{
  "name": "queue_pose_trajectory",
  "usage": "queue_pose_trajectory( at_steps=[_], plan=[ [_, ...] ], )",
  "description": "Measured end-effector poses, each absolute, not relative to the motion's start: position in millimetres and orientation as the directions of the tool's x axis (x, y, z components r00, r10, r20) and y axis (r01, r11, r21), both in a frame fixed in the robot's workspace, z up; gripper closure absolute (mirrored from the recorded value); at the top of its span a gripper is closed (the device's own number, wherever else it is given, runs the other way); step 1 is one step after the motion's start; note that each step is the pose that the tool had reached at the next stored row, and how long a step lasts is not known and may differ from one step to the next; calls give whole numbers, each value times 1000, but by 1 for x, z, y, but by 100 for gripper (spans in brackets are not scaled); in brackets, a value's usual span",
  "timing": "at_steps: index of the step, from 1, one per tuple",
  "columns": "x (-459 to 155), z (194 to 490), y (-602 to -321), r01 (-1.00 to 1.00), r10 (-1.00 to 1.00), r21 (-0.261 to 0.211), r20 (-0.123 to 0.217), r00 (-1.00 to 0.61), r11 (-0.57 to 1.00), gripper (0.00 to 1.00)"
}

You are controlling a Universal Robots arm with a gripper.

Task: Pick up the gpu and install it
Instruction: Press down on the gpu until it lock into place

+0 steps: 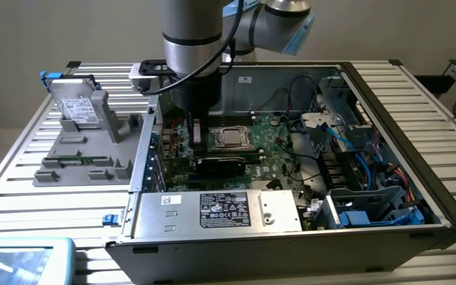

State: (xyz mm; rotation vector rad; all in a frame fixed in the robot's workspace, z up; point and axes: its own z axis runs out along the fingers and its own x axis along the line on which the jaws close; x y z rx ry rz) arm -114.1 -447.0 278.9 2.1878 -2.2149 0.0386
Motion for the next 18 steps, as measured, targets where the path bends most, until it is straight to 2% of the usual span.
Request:
queue_pose_trajectory(
  at_steps=[11, 18],
  plan=[
    [-119, 264, -447, -1000, -999, -5, 38, -12, 12, 88],
    [-109, 272, -447, -1000, -999, -5, 37, -13, 13, 88]
  ],
)
